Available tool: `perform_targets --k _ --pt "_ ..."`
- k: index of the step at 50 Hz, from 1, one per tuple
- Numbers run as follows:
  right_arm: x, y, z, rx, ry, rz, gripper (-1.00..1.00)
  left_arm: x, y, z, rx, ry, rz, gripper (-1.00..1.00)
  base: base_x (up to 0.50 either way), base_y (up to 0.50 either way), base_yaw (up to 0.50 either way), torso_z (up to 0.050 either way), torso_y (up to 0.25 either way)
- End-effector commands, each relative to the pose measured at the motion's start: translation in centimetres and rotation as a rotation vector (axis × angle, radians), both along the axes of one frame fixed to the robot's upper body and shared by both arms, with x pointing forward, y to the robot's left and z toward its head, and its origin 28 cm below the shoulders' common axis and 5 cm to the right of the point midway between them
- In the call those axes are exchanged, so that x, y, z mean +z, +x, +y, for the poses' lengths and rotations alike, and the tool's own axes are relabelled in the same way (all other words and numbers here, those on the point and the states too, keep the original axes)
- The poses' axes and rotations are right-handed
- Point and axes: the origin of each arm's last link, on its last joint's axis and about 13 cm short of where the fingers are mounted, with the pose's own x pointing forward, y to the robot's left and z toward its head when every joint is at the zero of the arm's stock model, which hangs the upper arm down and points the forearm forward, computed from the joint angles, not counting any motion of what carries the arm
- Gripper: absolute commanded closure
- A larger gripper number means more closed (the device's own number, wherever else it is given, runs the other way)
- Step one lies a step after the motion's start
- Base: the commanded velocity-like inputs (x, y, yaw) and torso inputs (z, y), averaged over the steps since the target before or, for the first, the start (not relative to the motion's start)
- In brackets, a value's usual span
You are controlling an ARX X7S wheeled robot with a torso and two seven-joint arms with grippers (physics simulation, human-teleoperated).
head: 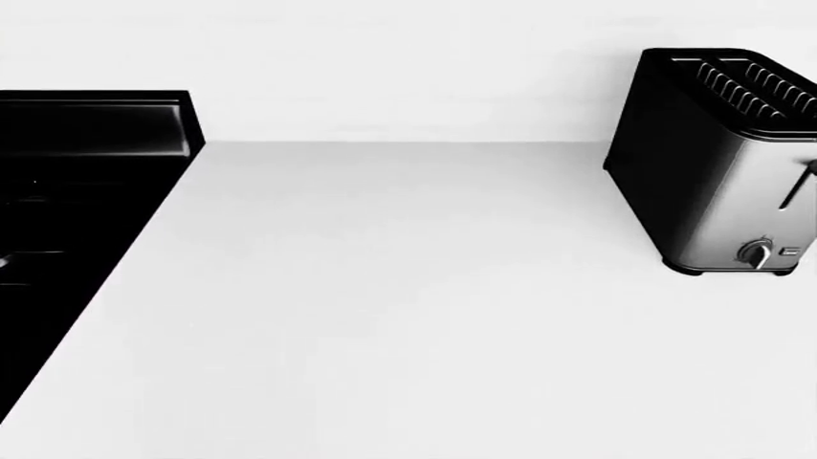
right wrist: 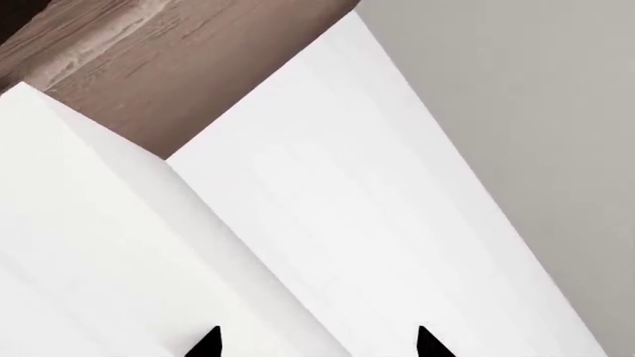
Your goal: Pick and place the shaker into the drawer. Then close the cabinet.
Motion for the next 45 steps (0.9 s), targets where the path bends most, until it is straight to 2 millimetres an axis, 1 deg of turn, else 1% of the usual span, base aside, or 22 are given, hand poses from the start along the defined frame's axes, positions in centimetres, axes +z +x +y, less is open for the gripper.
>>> perform_targets --k 1,4,7,13,21,26,34,36,39,42,45 --pt "1.5 -0.6 1.3 -0.027 0.022 -0.135 -1.00 -0.2 -0.3 -1.0 -0.042 -0.071 0.009 -1.00 0.00 0.00 0.00 0.000 0.000" --pt "2.7 -1.6 1.7 -0.008 0.010 -0.184 -1.00 -0.2 -1.3 -1.1 -0.054 -0.083 -0.009 -1.00 0.00 0.00 0.00 0.000 0.000" --pt "3.7 -2.3 2.2 0.015 -0.004 -0.228 -1.00 -0.7 -2.2 -1.4 -0.067 -0.096 -0.020 -1.00 0.00 0.00 0.00 0.000 0.000" --pt "5.9 -2.9 3.1 0.058 -0.019 -0.309 -1.00 -2.0 -3.3 -1.9 -0.090 -0.109 -0.012 -1.00 0.00 0.00 0.00 0.000 0.000" --pt "8.2 -3.2 4.1 0.100 -0.035 -0.377 -1.00 -2.8 -3.9 -2.4 -0.117 -0.111 -0.003 -1.00 0.00 0.00 0.00 0.000 0.000" --pt "10.6 -3.2 5.7 0.172 -0.058 -0.430 -1.00 -3.1 -3.9 -2.6 -0.129 -0.115 0.006 -1.00 0.00 0.00 0.00 0.000 0.000" --pt "14.1 -0.8 9.9 0.329 -0.083 -0.475 -1.00 -3.4 -4.2 -2.7 -0.137 -0.125 0.006 -1.00 0.00 0.00 0.00 0.000 0.000" --pt "14.7 -0.1 10.8 0.359 -0.086 -0.480 -1.00 -3.4 -4.3 -2.6 -0.137 -0.126 0.005 -1.00 0.00 0.00 0.00 0.005 0.000" --pt "14.8 1.0 11.6 0.384 -0.086 -0.464 -1.00 -3.8 -4.4 -2.6 -0.139 -0.131 0.006 -1.00 0.00 0.00 0.00 0.000 0.000" --pt "14.2 2.9 12.6 0.427 -0.101 -0.408 -1.00 -4.1 -4.4 -2.6 -0.144 -0.140 0.010 -1.00 0.00 0.00 0.01 0.004 0.000" --pt "13.5 4.5 14.6 0.539 -0.126 -0.354 -1.00 -4.6 -4.5 -2.6 -0.147 -0.151 0.014 -1.00 0.00 0.00 0.01 0.003 0.000"
